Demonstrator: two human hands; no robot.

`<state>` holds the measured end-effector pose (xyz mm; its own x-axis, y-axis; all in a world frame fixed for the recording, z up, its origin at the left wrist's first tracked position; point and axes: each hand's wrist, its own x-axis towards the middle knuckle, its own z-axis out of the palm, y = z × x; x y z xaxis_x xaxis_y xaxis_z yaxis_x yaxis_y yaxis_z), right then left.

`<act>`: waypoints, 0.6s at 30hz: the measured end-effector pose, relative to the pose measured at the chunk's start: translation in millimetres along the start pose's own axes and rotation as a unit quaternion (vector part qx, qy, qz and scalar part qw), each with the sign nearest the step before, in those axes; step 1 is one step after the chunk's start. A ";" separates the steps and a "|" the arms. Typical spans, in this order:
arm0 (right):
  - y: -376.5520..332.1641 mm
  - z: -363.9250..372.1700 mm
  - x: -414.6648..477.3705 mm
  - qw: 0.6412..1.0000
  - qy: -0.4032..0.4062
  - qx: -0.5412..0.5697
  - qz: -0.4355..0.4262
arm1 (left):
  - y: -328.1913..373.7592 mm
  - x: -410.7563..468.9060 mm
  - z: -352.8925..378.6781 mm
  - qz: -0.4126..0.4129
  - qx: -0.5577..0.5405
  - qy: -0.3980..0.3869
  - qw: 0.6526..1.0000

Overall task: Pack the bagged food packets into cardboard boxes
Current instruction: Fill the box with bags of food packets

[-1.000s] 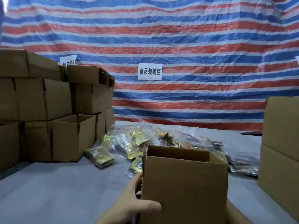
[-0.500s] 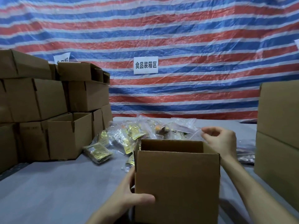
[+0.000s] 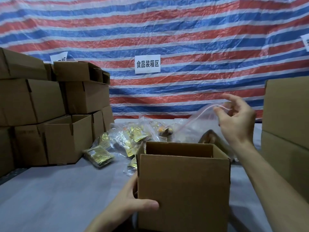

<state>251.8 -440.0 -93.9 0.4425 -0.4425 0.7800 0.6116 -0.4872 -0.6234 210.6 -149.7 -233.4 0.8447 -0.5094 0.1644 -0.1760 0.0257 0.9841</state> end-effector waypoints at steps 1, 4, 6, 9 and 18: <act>-2.5 -2.1 3.6 1.000 -0.017 -0.019 -0.005 | 0.4 0.0 0.2 0.002 0.004 0.006 1.000; -3.8 -13.0 13.6 0.992 -0.094 -0.077 0.017 | 0.3 -0.3 0.8 0.004 0.014 0.013 1.000; 1.3 -22.6 15.3 0.976 -0.165 -0.137 0.045 | 1.0 -0.6 1.1 -0.002 0.012 0.014 1.000; 3.5 -32.0 12.8 0.939 -0.259 -0.202 0.099 | 2.4 -1.0 2.0 -0.004 0.010 0.012 1.000; -6.5 -30.0 19.1 0.949 -0.224 -0.116 0.191 | 1.4 -1.8 3.2 -0.008 0.012 0.024 1.000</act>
<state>236.7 -467.9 -76.6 0.8688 -0.2802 0.4083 0.2139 -0.5312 -0.8198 207.2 -151.5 -232.5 0.8708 -0.4673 0.1524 -0.1736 -0.0022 0.9848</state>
